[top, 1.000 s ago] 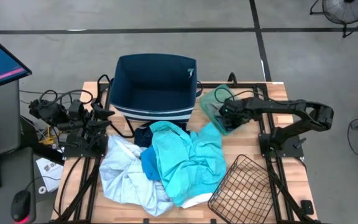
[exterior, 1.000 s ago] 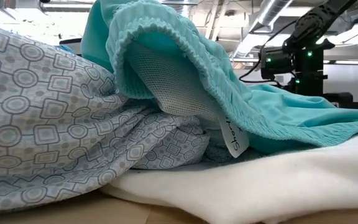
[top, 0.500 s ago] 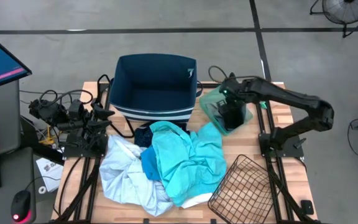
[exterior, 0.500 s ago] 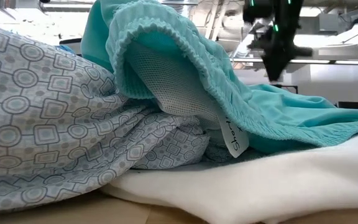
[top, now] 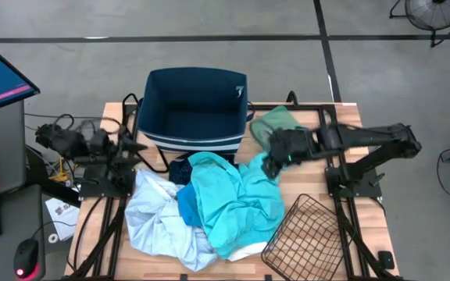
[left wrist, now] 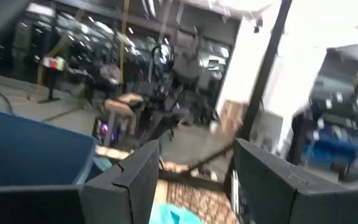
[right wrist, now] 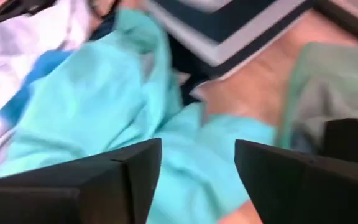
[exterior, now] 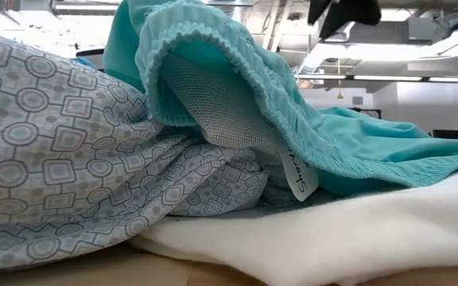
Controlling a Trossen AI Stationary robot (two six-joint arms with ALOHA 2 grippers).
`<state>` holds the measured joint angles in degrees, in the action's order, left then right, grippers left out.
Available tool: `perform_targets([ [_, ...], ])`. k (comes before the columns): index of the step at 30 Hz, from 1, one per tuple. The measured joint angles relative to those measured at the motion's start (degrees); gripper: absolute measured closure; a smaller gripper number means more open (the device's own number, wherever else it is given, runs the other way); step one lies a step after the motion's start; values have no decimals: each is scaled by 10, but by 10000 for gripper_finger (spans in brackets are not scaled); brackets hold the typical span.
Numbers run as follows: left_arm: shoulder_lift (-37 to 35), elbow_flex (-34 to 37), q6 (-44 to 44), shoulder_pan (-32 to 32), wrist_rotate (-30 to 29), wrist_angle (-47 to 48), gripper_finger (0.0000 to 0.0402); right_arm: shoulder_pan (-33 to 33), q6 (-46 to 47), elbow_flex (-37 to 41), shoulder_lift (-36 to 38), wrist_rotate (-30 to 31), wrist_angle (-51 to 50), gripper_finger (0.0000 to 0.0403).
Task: Pick & Place Cloths
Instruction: Put the light blue shorts into the black wire basket
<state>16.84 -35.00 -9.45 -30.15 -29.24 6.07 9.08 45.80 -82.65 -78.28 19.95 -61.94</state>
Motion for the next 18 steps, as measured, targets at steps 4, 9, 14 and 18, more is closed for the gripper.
perform_targets([
  [4, 83, 0, 8, 0, 24, -14, 208, 87, 57, 0, 3, 56, 30, 187],
  [9, 220, -24, 52, 1, 28, -36, 182, 163, 122, 0, 8, 126, 30, 191],
  [14, 346, -80, 91, 27, 30, -38, 139, 195, 157, 0, 5, 136, 24, 199],
  [18, 428, -117, 112, 66, 82, -39, 105, 204, 164, 0, 3, 136, 25, 201],
])
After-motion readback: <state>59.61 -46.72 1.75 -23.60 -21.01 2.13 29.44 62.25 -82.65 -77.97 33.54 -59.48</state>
